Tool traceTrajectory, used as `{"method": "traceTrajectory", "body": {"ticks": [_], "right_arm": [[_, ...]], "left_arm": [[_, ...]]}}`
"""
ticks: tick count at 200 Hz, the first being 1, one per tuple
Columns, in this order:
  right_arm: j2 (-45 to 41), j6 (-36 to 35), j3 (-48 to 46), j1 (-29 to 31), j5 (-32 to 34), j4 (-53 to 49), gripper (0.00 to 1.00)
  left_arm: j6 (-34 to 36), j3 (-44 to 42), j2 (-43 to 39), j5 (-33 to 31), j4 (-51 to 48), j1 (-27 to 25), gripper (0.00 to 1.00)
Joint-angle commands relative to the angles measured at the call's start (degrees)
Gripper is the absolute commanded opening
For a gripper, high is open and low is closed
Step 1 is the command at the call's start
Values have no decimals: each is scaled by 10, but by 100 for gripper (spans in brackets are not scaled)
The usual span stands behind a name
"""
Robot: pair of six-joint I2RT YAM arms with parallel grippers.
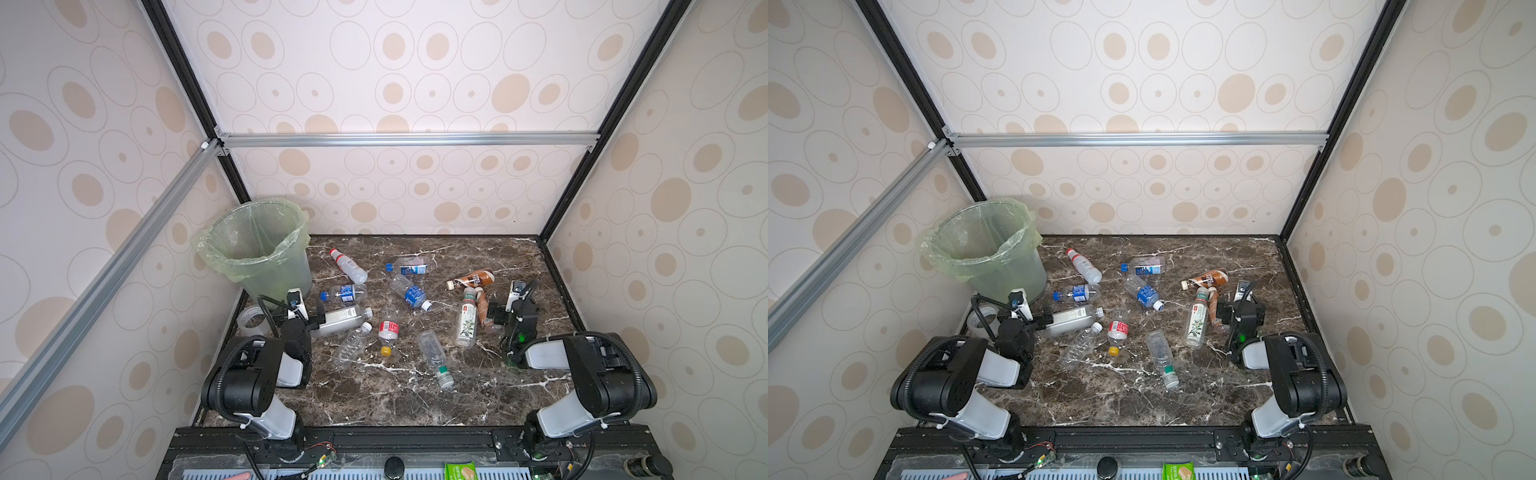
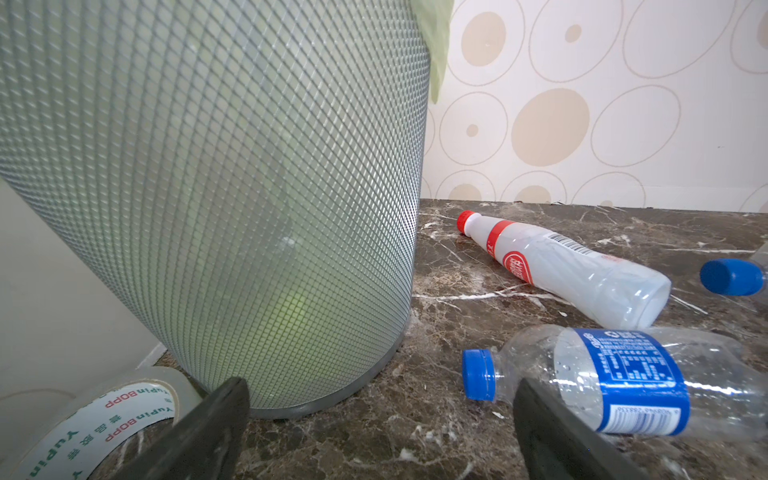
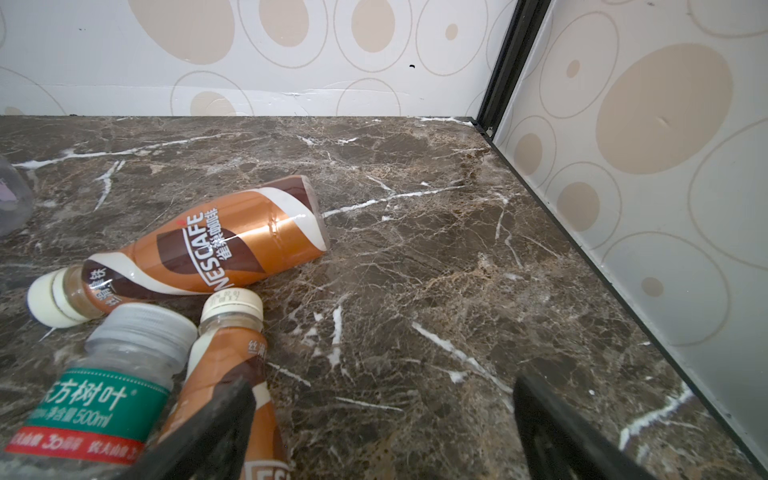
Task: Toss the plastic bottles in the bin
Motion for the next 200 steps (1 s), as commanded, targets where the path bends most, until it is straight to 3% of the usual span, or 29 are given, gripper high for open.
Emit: {"method": "traceTrajectory", "body": {"ticks": [1,56,88,117,155,168,200], "right_arm": [[2,2,-1,0,12,11,100],[-39,-1,-27,2,19,26,100],[-140,16,22,3,70,-174,100],[-187,58,55,4,155,-268,100],[-239,157,164,3,167,-510,100],[-246,191,200,3,151,-591,100],[-243,257,268,2,141,-770,100]], "left_arm": [[18,6,-3,21,16,5,99],[48,6,-94,13,-65,-24,99],[36,12,-139,-21,-130,-53,99],[62,25,-165,-62,-170,-115,99],[111,67,-215,-123,-260,-204,99],[90,92,-239,-134,-299,-217,99],[-2,176,-281,-80,-420,-234,99]]}}
